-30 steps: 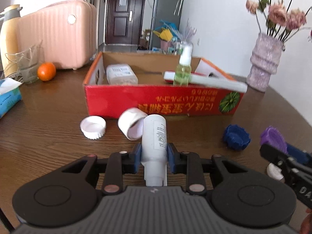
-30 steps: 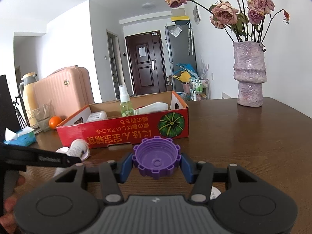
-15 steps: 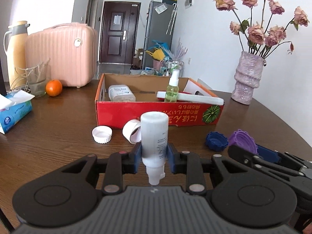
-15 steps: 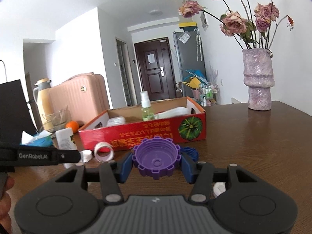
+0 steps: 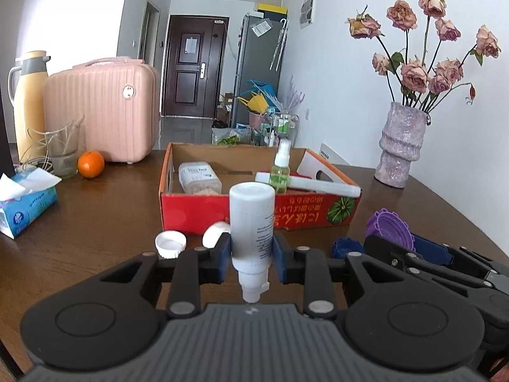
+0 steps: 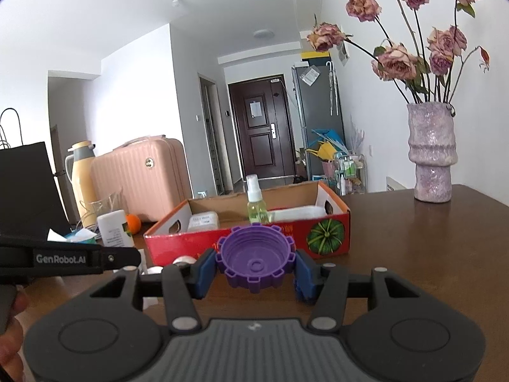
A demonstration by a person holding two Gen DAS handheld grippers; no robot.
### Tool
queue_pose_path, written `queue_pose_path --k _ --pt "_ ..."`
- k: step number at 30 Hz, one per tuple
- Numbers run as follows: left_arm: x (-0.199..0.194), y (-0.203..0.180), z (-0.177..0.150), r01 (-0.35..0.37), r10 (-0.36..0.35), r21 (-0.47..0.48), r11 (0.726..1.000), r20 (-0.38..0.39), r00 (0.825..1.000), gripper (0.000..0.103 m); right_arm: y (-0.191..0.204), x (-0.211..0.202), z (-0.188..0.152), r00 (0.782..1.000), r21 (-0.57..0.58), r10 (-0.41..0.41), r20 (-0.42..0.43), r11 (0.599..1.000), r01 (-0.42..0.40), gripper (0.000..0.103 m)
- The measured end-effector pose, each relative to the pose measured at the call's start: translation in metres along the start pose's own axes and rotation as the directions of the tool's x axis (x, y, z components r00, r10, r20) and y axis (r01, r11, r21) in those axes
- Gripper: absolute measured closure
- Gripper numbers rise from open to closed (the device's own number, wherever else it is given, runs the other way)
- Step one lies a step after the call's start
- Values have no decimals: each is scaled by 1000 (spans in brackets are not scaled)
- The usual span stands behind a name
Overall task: Organize rigid objects
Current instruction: 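Carry the white tube bottle and purple cap into the red box with both tools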
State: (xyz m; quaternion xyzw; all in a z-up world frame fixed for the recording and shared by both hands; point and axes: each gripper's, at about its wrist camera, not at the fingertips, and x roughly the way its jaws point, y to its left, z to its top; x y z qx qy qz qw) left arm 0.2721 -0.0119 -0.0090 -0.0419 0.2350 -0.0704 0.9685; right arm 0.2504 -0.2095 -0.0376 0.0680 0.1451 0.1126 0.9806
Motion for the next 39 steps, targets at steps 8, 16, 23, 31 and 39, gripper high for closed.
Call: queue_pose_path --k 8,16,23,31,39 --pt "11 -3 19 1 -1 7 1000 20 1000 74 4 12 20 1000 -25 11 22 1000 -11 51" --pt "36 -4 36 -17 17 -11 1000 19 1000 74 2 38 38 999 -28 6 38 1000 -5 51" --pt "63 1 47 -26 27 -33 999 15 1000 74 -6 73 47 999 -9 -13 41 1000 13 51" --pt "105 9 66 -33 34 -67 997 10 999 74 -21 117 55 999 25 -37 36 999 36 51" --pt "150 13 73 -46 44 -69 997 -32 999 74 -36 158 53 999 52 -50 -8 997 51 51"
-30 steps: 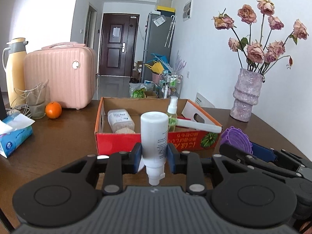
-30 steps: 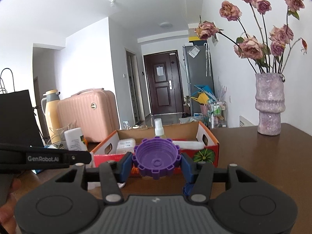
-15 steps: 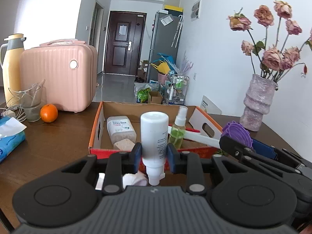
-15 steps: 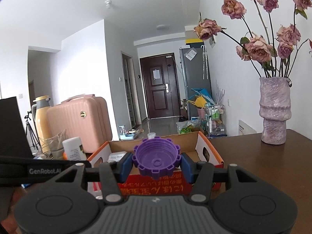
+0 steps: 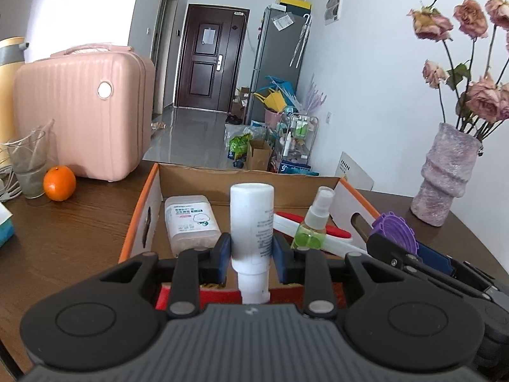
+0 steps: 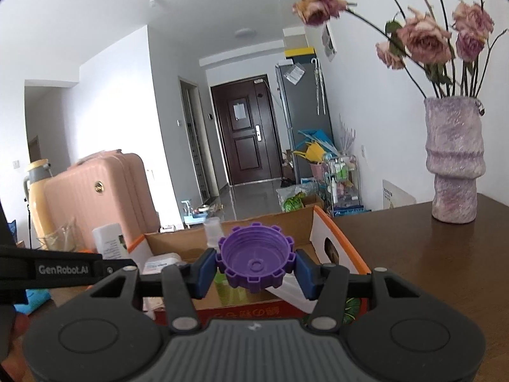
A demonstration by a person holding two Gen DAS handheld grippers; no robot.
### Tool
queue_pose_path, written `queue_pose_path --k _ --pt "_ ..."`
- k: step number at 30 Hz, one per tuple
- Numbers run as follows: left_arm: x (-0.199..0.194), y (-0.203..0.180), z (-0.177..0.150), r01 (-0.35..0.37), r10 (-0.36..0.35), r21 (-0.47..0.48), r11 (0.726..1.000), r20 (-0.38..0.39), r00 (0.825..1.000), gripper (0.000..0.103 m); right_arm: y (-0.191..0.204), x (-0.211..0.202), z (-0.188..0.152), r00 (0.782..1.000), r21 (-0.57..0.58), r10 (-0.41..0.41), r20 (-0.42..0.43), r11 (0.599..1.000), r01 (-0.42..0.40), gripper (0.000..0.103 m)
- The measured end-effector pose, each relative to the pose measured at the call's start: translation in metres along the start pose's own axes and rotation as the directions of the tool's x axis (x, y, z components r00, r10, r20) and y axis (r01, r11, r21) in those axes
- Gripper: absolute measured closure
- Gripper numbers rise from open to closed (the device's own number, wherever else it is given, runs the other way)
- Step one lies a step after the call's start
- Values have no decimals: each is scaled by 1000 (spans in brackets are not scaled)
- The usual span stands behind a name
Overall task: Organize rigid objects
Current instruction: 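Carry the white tube bottle and purple cap into the red box with both tools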
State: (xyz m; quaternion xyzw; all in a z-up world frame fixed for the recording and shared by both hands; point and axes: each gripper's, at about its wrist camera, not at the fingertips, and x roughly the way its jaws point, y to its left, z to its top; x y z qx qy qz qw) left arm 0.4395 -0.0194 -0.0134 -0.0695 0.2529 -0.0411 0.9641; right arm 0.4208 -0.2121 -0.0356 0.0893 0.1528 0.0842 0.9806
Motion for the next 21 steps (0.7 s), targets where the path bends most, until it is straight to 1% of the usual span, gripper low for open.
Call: queue_pose_path --k 11,21 --pt "34 -1 12 -10 10 19 1000 -1 1000 74 -14 38 12 1000 -3 -21 -9 1000 21 51" --pt "60 4 24 -24 24 26 999 1 1000 74 -15 66 18 1000 -27 -13 -20 1000 13 51"
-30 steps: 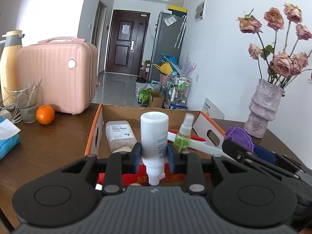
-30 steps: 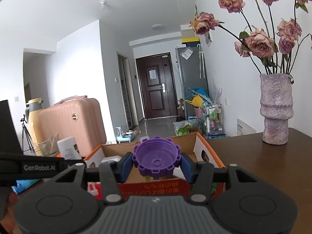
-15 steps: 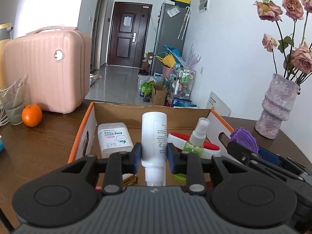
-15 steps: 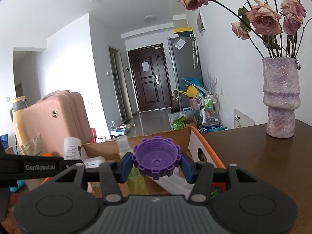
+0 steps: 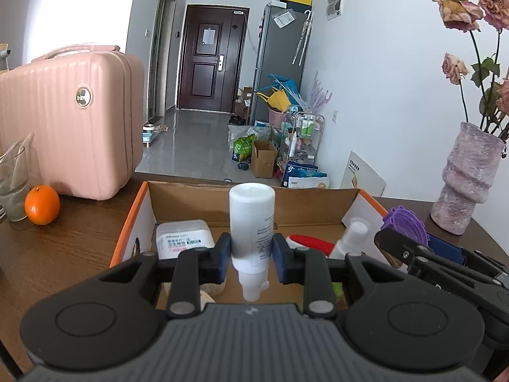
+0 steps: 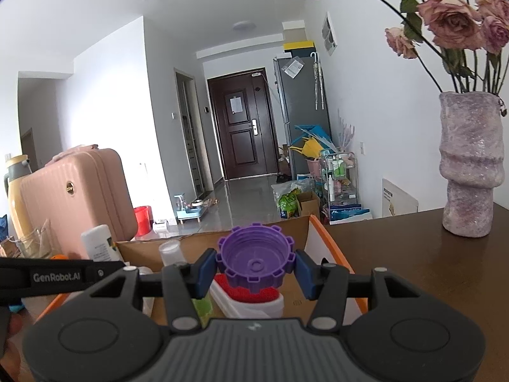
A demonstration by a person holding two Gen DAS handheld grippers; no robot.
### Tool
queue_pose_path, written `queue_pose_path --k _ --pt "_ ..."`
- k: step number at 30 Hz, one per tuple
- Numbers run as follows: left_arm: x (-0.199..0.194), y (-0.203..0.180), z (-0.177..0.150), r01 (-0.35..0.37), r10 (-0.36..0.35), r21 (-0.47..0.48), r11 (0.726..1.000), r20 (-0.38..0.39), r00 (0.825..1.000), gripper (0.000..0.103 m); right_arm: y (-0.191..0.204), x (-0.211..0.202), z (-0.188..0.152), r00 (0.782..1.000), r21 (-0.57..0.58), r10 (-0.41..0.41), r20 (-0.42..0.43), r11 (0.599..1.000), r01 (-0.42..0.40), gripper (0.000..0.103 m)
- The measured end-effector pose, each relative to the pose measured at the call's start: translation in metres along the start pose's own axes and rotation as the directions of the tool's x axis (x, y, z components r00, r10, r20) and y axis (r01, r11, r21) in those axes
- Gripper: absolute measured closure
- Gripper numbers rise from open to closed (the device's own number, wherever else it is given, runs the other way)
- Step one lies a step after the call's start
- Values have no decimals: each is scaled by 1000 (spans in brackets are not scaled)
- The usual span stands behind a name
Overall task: Organize rigid objects
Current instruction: 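Carry the white tube bottle and purple cap into the red box with both tools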
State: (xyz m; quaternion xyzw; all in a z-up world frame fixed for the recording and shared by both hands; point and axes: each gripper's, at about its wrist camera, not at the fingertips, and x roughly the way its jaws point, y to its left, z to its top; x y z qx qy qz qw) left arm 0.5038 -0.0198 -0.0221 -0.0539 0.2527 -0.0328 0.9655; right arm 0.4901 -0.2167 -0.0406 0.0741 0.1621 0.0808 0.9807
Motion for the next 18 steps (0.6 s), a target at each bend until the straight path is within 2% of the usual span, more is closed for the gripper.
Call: queue_pose_path --k 12,18 --pt "25 5 3 -21 21 27 999 -16 1000 74 -2 24 2 999 -27 -6 -45 1000 5 51" --pt "36 7 -3 -35 37 46 998 -62 997 74 -1 24 -2 998 -35 -10 -65 999 8 51"
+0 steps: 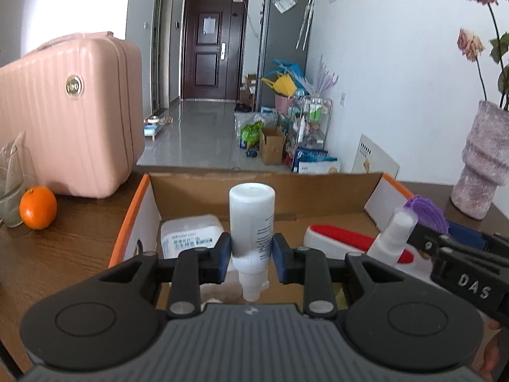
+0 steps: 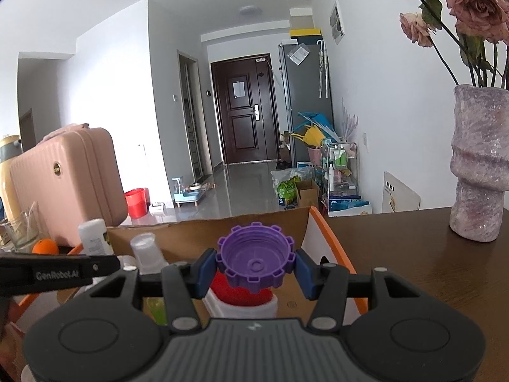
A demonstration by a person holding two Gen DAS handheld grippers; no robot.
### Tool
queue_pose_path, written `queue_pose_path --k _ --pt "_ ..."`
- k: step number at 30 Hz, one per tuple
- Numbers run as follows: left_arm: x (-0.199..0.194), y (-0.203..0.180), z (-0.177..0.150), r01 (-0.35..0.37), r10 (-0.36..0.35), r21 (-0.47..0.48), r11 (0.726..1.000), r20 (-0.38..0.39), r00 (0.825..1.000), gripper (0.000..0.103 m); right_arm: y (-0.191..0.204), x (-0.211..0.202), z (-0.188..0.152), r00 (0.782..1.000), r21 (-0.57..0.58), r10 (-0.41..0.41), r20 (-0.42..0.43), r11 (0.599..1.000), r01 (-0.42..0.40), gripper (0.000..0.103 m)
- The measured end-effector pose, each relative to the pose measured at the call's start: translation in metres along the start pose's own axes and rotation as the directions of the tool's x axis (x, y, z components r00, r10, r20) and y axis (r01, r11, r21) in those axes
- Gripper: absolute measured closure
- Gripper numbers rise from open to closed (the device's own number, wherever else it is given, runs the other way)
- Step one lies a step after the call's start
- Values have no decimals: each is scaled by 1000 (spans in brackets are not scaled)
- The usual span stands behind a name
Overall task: Organize rigid objects
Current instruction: 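Carry the white tube bottle and purple cap into the red box with both tools, then open both tools to release the tube bottle and purple cap in the box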
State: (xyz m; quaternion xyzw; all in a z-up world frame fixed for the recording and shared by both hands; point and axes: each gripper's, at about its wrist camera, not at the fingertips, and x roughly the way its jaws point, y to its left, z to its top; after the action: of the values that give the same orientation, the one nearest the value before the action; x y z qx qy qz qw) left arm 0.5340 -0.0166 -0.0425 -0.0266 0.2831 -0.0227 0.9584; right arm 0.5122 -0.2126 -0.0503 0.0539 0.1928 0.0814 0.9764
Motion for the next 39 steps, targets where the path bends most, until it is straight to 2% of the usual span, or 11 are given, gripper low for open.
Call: queue_pose_path --k 16,18,21,23,26,29,34,36,39 --pt "7 0 -4 -20 21 17 1000 -36 999 74 2 2 -4 999 -18 -16 -39 1000 15 51" --pt "8 0 -5 -24 25 17 1000 -39 999 70 1 3 -3 999 -17 -16 -45 1000 15 51" --pt "7 1 -5 -27 28 13 1000 -28 999 55 1 4 -3 999 -16 -23 -46 1000 23 50" --pt "5 2 -4 -30 30 5 1000 -19 999 39 1 4 -2 999 -14 -23 -45 1000 22 48" --pt "2 3 -4 -44 44 -7 999 -1 999 19 2 3 -3 999 -12 -34 -37 999 34 37" --pt "-2 3 -4 -57 57 -20 998 16 998 7 3 0 -2 999 -10 -39 -24 999 39 24" --pt "-4 5 -3 -64 65 -34 997 28 998 0 2 -6 -2 999 -2 -31 -13 1000 31 14" --pt "-4 7 -3 -64 65 -43 997 28 997 0 2 -7 -2 999 1 -34 -9 999 34 7" --pt "-3 9 -3 -72 73 -55 996 20 997 0 1 -8 -2 999 6 -38 -2 999 38 1"
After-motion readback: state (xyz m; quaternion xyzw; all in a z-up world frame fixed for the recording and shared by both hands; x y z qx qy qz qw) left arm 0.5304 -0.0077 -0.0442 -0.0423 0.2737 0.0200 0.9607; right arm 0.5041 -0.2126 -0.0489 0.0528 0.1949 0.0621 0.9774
